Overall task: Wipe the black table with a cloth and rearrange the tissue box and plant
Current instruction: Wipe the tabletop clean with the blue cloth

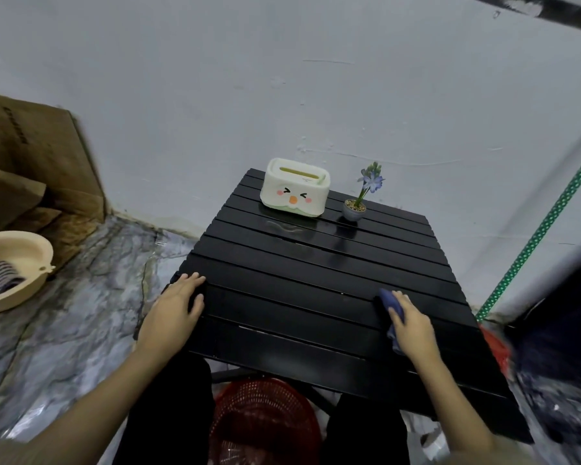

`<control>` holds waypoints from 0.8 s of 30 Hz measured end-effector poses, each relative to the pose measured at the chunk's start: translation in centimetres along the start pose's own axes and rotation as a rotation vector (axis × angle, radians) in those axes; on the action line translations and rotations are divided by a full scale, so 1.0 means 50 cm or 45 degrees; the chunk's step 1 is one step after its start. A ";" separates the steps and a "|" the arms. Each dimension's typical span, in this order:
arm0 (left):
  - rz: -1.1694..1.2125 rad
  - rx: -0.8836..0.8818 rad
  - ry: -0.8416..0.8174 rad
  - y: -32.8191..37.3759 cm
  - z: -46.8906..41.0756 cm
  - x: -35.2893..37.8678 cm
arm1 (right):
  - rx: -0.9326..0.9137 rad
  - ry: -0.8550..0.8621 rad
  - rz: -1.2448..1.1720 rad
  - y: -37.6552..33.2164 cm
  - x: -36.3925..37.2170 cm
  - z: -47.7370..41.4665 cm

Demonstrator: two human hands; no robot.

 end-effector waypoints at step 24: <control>0.078 -0.033 -0.085 -0.006 -0.036 -0.122 | -0.345 -0.138 -0.051 -0.277 0.200 -0.001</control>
Point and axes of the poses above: each hand's wrist, its own z-axis away from the middle knuckle, its own x-axis out of the palm, y = z × x, the point moved 1 cm from there along -z, towards the middle knuckle, and after that the axes turned 3 degrees about z, right-handed, at the moved point
